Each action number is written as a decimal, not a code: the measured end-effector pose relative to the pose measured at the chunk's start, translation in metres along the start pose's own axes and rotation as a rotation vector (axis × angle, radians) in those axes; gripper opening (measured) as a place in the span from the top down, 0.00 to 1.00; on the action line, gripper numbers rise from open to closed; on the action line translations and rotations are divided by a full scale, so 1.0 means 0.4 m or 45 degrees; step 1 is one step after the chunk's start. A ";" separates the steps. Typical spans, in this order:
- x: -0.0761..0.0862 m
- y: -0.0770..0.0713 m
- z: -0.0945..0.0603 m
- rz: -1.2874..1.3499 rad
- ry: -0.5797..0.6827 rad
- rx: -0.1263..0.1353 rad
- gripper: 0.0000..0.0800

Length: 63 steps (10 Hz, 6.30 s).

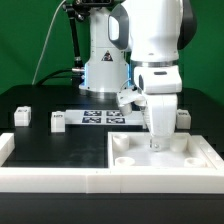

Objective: Assemble one leg

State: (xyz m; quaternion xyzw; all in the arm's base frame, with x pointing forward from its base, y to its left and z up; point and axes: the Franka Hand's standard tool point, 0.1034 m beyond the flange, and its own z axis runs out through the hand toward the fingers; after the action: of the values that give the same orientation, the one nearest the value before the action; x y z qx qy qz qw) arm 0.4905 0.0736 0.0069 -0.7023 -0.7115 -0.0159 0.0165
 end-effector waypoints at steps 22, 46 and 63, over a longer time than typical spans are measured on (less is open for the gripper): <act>0.039 -0.144 -0.096 1.498 0.081 -0.037 0.19; 0.264 -0.332 0.004 2.007 -0.819 1.029 0.19; 0.231 -0.303 -0.150 2.010 -0.822 1.048 0.64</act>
Offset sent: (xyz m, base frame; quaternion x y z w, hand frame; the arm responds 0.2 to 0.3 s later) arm 0.0000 0.0000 0.0000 0.0000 0.0000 0.0000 1.0000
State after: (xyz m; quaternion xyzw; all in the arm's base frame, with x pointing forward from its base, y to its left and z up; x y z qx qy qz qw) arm 0.3684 0.1615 0.0711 -0.8902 0.0494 0.4473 0.0713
